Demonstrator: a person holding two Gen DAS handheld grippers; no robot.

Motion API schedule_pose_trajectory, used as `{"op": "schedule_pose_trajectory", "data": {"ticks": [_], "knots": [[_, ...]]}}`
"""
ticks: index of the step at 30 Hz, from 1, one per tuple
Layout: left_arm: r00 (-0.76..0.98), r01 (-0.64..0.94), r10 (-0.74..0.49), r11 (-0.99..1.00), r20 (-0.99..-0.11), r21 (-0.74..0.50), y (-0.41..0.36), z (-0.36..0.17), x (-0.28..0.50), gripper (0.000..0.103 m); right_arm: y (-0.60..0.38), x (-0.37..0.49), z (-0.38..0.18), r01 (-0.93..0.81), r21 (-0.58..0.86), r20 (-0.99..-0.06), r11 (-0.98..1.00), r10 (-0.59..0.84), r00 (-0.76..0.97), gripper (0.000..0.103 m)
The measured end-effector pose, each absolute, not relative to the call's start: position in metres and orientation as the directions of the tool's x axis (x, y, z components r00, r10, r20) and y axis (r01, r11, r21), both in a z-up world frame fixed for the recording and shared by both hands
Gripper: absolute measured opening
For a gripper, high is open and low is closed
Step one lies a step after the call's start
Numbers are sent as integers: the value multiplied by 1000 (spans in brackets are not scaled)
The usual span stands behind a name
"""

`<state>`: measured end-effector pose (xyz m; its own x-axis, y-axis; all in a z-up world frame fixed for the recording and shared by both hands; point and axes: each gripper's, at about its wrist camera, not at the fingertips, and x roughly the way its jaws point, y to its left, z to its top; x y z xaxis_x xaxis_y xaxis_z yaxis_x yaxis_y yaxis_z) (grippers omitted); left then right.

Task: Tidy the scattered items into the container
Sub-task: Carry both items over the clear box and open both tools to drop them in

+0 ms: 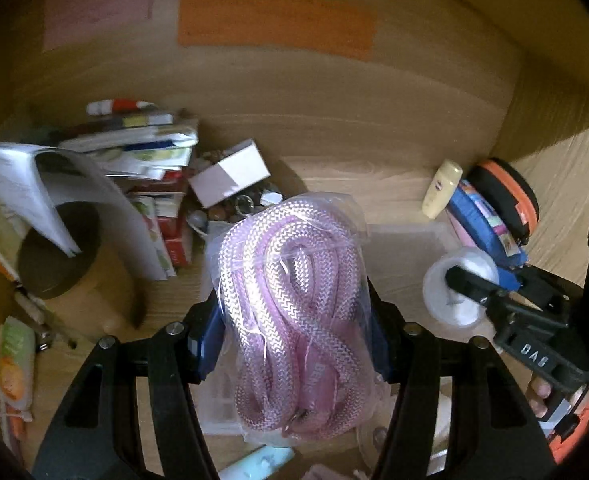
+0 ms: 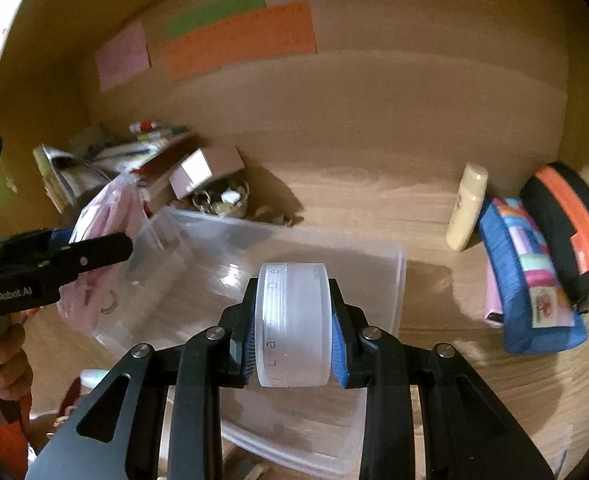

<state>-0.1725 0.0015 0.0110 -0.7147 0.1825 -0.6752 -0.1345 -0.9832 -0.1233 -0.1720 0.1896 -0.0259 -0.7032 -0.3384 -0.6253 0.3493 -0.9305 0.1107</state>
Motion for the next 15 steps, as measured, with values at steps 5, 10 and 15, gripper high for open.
{"op": "schedule_pose_trajectory", "data": {"ticks": [5,10,15], "knots": [[-704,-143,168,-985,-690,-95,10,-1,-181,60,186,-180,-34,349,90,-653,-933,-320,-687,27],[-674,-138,160,-986,-721,-90,11,-14,-189,60,180,-186,-41,351,56,-683,-935,-292,-669,27],[-661,-141,146,-988,-736,-69,13,-23,-195,60,178,-186,-44,363,46,-691,-931,-292,-661,27]]}}
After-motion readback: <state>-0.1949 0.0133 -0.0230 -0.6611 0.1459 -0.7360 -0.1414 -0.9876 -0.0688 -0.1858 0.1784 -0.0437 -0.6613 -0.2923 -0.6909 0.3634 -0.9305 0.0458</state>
